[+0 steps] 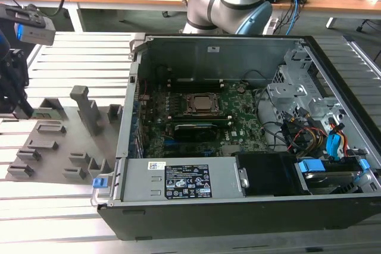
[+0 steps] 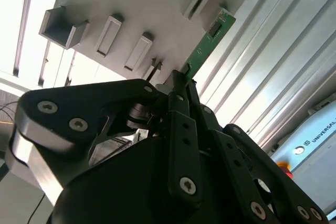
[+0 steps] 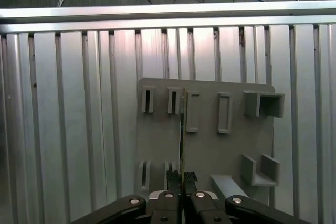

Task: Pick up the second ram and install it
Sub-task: 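Pick up the second ram and move it above second insertion slot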

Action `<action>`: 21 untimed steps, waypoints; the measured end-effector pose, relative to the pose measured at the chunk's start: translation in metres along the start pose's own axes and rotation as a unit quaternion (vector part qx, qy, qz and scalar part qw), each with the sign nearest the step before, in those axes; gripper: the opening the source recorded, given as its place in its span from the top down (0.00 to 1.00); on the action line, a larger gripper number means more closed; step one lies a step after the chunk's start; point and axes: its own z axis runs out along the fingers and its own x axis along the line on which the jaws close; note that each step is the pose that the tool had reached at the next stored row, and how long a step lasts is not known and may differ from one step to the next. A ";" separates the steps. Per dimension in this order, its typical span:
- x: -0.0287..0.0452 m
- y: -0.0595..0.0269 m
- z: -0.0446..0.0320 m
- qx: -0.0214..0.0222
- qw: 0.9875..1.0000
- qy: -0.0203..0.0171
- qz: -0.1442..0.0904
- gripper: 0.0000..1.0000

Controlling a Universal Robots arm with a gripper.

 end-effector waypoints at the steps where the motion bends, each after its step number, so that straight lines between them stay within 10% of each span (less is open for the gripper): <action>1: -0.0001 0.0000 -0.0025 0.000 1.000 0.000 0.000 0.86; 21: -0.0013 -0.0003 -0.0488 0.000 1.000 0.000 0.000 0.86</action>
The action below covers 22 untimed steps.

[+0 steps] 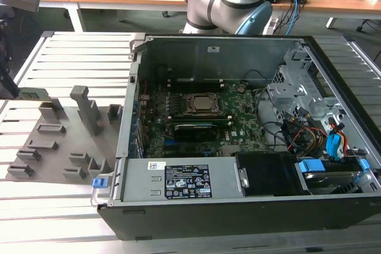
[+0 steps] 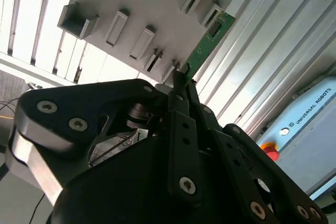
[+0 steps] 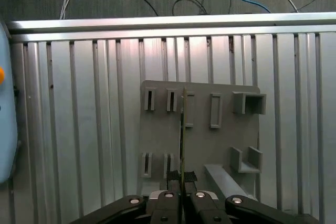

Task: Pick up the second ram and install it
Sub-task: 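Pick up the second ram and move it above second insertion slot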

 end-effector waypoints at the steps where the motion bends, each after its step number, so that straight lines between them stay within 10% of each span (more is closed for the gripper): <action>1: -0.0001 0.0000 -0.0041 0.000 1.000 0.000 0.000 0.86; 19: -0.0015 -0.0003 -0.0512 0.000 1.000 0.000 0.000 0.86; 20: -0.0017 -0.0002 -0.0518 -0.001 1.000 -0.014 0.000 0.86; 22: -0.0016 -0.0003 -0.0518 -0.001 1.000 -0.019 -0.009 0.86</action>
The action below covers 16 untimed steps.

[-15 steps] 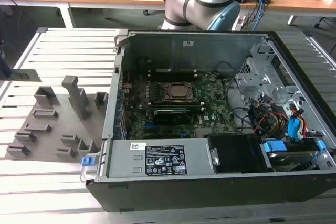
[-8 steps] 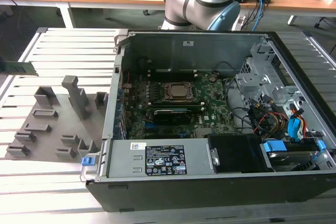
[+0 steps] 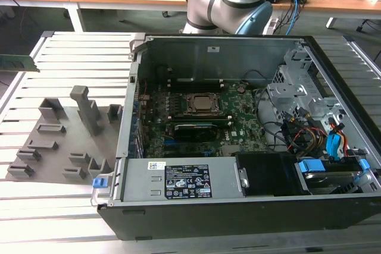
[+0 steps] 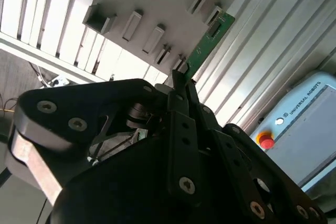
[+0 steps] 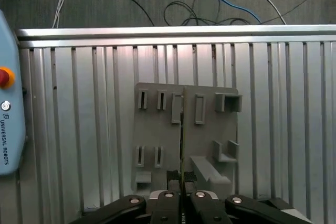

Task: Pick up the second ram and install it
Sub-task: 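Pick up the second ram and move it above second insertion slot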

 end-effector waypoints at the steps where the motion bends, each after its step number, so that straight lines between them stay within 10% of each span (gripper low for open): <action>1: 0.0000 0.0000 0.0000 0.000 1.000 0.000 -0.007 0.86; 9: -0.0004 -0.0095 0.0001 -0.001 1.000 0.002 -0.013 0.86; 16: -0.0026 -0.0546 0.0004 -0.001 1.000 0.002 -0.013 0.86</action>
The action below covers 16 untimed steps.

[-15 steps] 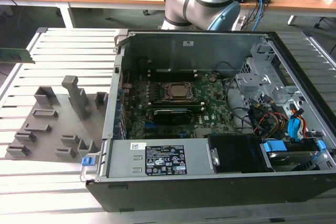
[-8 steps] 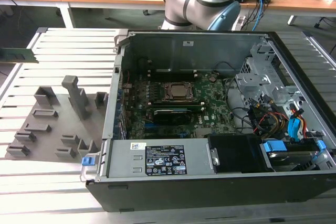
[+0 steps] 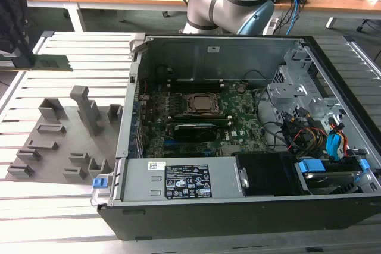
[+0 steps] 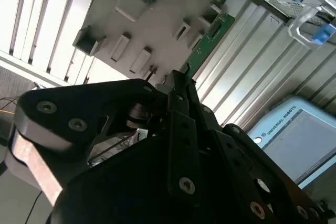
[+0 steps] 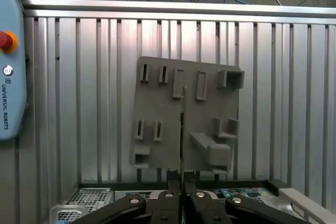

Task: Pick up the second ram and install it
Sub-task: 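Pick up the second ram and move it above second insertion slot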

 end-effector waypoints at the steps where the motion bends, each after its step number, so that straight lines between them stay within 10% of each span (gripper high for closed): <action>1: -0.0002 -0.0065 0.0001 0.000 1.000 0.000 0.000 0.86; 16: -0.0035 -0.0874 0.0005 0.000 1.000 0.000 0.000 0.86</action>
